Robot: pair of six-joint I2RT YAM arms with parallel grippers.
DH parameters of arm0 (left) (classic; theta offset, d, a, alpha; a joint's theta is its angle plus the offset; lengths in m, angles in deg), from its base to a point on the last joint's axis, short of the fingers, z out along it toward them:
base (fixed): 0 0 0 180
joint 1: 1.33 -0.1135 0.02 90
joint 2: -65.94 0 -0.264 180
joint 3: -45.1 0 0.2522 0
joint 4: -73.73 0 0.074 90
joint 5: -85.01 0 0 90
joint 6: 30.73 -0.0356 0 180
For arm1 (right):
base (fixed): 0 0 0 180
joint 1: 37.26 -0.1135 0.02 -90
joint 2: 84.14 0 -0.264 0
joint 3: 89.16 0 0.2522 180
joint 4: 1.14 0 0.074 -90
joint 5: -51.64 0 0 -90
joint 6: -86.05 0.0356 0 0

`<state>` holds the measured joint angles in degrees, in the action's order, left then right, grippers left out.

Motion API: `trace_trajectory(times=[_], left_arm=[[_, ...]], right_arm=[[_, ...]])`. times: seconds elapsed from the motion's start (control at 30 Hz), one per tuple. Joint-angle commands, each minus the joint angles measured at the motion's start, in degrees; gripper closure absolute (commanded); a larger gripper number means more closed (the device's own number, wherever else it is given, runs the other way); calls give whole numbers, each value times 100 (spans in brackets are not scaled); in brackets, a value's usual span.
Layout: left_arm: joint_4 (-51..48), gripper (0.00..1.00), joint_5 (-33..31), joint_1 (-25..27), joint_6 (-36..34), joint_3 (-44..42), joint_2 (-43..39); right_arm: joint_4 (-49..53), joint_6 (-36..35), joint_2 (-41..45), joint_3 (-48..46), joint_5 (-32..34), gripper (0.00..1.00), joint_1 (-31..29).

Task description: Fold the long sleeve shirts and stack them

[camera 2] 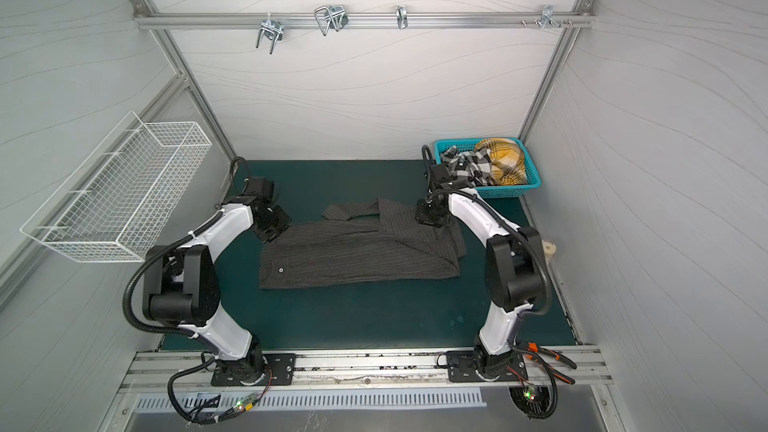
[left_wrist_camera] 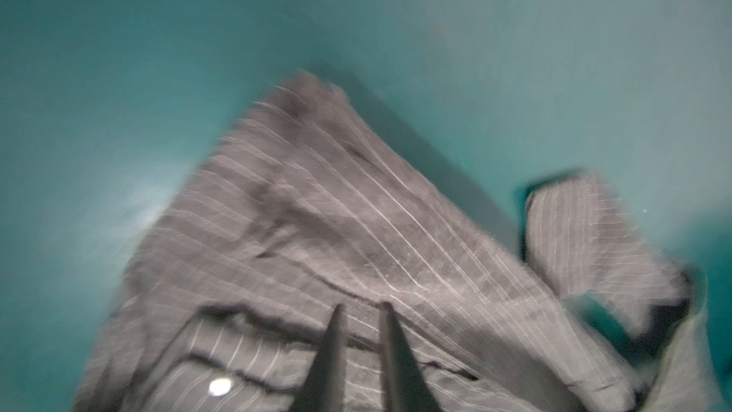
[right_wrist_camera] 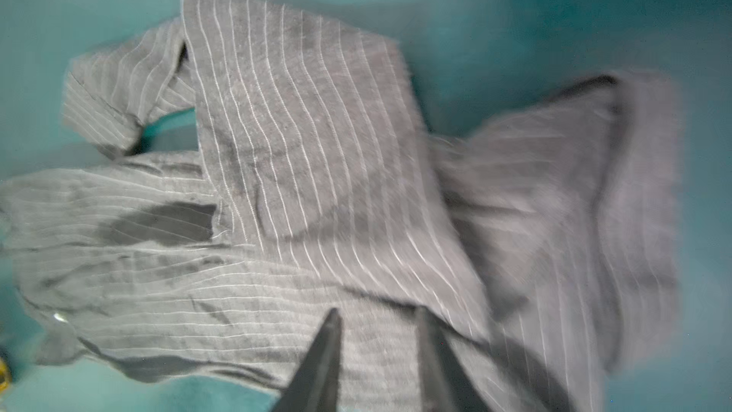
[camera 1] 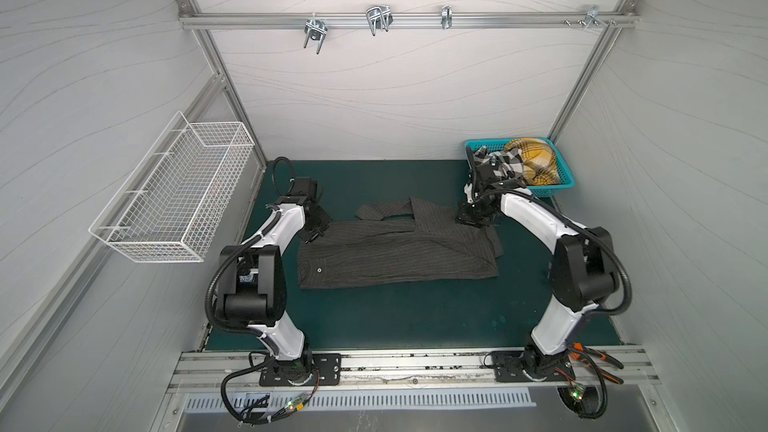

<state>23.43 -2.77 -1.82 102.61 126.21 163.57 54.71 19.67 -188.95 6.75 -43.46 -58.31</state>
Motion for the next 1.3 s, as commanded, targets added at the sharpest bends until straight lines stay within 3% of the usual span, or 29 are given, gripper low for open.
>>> trace_trajectory(times=[0.0,0.2,0.5,0.67,0.7,0.77,0.87,1.03,1.27], left_arm=[[-117,100,122,-30,82,111,392],[-330,100,-245,-207,-181,71,777],[-459,100,-631,-469,-516,-380,732],[-755,100,-658,-335,-742,184,501],[-843,92,-717,-220,-738,377,388],[-964,64,-810,135,-763,912,227],[-1228,47,-674,645,-782,1932,553],[-1709,37,-401,1212,-834,3555,1903],[-2144,31,-284,1263,-602,4980,3234]], right_arm=[[259,-123,-657,246,-8,73,-37],[167,97,-903,-101,-70,77,-54],[0,564,-315,-1500,-495,80,-240],[271,570,206,-1626,-485,80,-417],[320,543,337,-1568,-520,80,-417],[516,459,588,-1312,-499,79,-417],[777,356,814,-873,-436,74,-417],[954,381,1034,-557,-456,68,-425],[912,468,1448,-910,-505,65,-418]])
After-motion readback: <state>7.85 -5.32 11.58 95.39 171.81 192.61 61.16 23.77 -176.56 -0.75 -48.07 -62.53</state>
